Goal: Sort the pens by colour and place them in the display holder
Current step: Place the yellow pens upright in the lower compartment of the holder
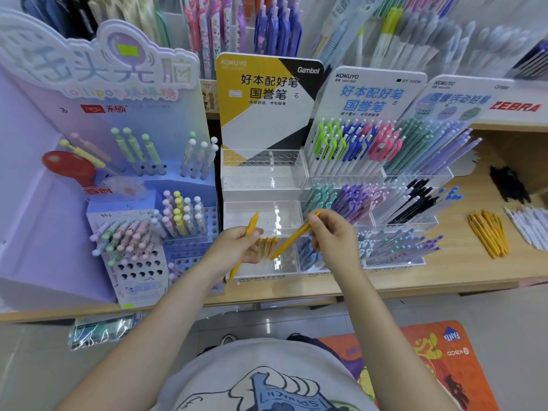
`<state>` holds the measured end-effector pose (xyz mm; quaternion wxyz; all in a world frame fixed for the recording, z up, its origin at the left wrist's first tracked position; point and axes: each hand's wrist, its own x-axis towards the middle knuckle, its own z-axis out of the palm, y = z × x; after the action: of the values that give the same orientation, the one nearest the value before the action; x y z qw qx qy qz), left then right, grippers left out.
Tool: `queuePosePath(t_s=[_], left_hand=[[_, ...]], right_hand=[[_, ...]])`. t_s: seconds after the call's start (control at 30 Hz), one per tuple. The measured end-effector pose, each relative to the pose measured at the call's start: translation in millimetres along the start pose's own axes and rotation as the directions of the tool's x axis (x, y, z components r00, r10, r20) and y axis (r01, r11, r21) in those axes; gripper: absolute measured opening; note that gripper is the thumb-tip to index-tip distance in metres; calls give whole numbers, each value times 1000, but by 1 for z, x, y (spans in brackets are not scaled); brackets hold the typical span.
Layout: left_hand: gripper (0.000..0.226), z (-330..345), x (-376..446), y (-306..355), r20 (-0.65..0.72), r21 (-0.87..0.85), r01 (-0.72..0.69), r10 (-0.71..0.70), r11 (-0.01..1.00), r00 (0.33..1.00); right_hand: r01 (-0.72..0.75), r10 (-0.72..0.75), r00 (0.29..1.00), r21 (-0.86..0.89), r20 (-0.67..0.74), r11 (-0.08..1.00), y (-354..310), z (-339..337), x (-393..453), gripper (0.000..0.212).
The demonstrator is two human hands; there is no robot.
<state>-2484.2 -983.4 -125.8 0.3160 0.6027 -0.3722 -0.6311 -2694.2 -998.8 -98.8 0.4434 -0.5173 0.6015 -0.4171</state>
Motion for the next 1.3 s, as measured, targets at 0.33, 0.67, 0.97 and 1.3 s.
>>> queuePosePath(t_s=[0.33, 0.67, 0.97, 1.3], left_hand=[[18, -4, -12, -7, -68, -88, -132, 126, 987, 990], [7, -17, -26, -1, -185, -147, -158, 130, 977, 974], [14, -1, -15, 2, -174, 6, -150, 149, 989, 973], [20, 35, 5, 7, 5, 331, -302, 318, 894, 948]], right_hand=[[231, -215, 973, -435, 86, 870, 28, 19, -3, 15], [275, -198, 961, -572, 194, 773, 41, 38, 4, 15], [-34, 51, 994, -174, 94, 984, 6, 26, -5, 12], [-23, 25, 997, -29, 69, 999, -11, 0, -6, 7]])
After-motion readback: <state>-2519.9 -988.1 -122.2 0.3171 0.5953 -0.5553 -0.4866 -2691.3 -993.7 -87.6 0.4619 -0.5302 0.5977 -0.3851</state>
